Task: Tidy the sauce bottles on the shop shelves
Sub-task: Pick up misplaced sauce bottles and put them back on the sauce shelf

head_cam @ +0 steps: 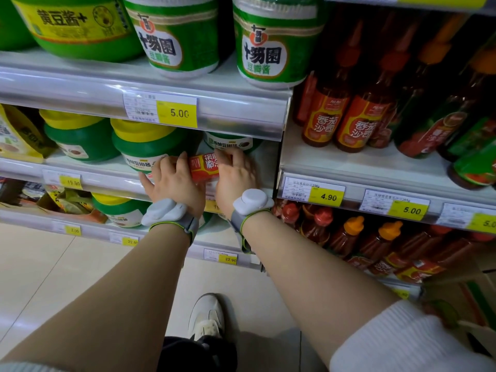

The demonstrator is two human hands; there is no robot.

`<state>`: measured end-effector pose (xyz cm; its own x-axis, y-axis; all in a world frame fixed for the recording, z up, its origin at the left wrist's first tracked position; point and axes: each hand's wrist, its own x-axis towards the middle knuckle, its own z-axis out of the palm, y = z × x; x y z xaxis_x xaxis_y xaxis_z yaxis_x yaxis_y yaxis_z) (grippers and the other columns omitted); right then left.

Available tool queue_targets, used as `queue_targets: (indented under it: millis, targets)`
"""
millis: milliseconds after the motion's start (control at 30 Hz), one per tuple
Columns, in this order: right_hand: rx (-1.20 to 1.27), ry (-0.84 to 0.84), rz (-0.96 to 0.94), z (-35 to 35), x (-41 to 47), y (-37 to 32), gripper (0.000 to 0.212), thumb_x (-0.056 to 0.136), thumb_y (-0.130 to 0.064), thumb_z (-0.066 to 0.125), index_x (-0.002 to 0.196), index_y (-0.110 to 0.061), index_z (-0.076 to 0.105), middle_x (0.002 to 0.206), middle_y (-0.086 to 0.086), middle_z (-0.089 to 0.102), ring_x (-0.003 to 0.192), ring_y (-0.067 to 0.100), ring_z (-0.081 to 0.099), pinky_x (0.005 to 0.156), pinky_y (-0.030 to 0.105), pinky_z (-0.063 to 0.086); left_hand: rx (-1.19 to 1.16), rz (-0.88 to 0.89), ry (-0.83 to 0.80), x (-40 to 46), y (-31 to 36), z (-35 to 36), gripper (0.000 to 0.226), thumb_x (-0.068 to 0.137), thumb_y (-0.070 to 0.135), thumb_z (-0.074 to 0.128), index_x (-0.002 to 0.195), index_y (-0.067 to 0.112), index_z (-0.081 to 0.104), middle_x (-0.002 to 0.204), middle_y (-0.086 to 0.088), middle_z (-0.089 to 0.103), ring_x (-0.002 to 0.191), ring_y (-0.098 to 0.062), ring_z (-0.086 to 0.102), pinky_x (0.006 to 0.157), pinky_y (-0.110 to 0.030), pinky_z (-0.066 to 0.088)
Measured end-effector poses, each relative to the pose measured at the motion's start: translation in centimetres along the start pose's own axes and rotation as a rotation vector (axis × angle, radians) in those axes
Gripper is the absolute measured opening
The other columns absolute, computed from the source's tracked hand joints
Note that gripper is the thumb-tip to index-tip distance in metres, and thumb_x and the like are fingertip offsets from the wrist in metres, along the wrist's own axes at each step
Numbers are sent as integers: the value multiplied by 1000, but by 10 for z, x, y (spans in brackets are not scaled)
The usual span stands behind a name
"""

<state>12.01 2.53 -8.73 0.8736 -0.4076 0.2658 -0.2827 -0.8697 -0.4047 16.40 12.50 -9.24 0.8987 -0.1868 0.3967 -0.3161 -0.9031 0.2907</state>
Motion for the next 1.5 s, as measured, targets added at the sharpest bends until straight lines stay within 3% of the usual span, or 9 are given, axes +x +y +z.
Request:
queue_targets:
  millis: [133,333,400,500,567,833,1033,1500]
  targets:
    - [-85,33,-15,-4,-2,0,56,78,-7,44,133,-18,48,129,12,45,116,34,42,91,42,39,0,-1,-43,0,3,-5,60,72,31,68,127,20,48,122,-17,50,119,-37,40,109,-56,19]
    - [-74,32,-4,-10,-1,3,48,81,-7,41,127,-15,47,142,11,39,128,31,36,103,42,30,-42,54,-55,3,1,-5,46,75,30,68,114,15,49,120,-12,58,126,-33,40,110,-57,16]
    - [-73,7,-5,-13,1,5,46,81,-5,39,126,-13,46,136,11,44,124,31,40,102,41,30,-62,55,-51,4,2,-5,41,77,29,67,111,15,48,114,-13,61,125,-34,42,109,-54,20]
    - [-33,-13,29,-15,2,5,46,84,-2,37,128,-13,43,127,12,48,118,31,45,97,38,33,-68,53,-64,6,1,-5,51,76,32,67,121,19,46,117,-12,59,121,-33,44,105,-51,26]
    - [-41,1,32,-15,2,3,54,86,-3,37,137,-16,36,132,12,44,122,31,41,100,36,30,-42,74,-98,7,-1,-3,61,76,32,67,131,23,43,124,-13,54,120,-34,43,107,-53,22]
    - [-17,-56,13,-21,4,13,47,85,-9,58,130,-18,48,138,10,37,126,30,34,98,37,39,-23,92,-125,9,3,1,54,75,36,68,124,24,50,122,-14,55,118,-35,47,109,-64,11]
    - [40,-59,8,-24,-1,15,54,83,-11,61,133,-20,44,140,8,41,125,32,38,96,41,41,-21,154,-57,4,0,-2,52,73,41,70,117,22,52,109,-14,60,107,-36,53,106,-66,17]
    - [48,-32,-69,-63,-31,3,54,83,-14,65,132,-16,43,134,13,46,118,36,46,89,44,46,-62,328,96,-16,-7,-51,55,70,41,73,120,26,53,118,-7,60,115,-33,50,102,-71,17]
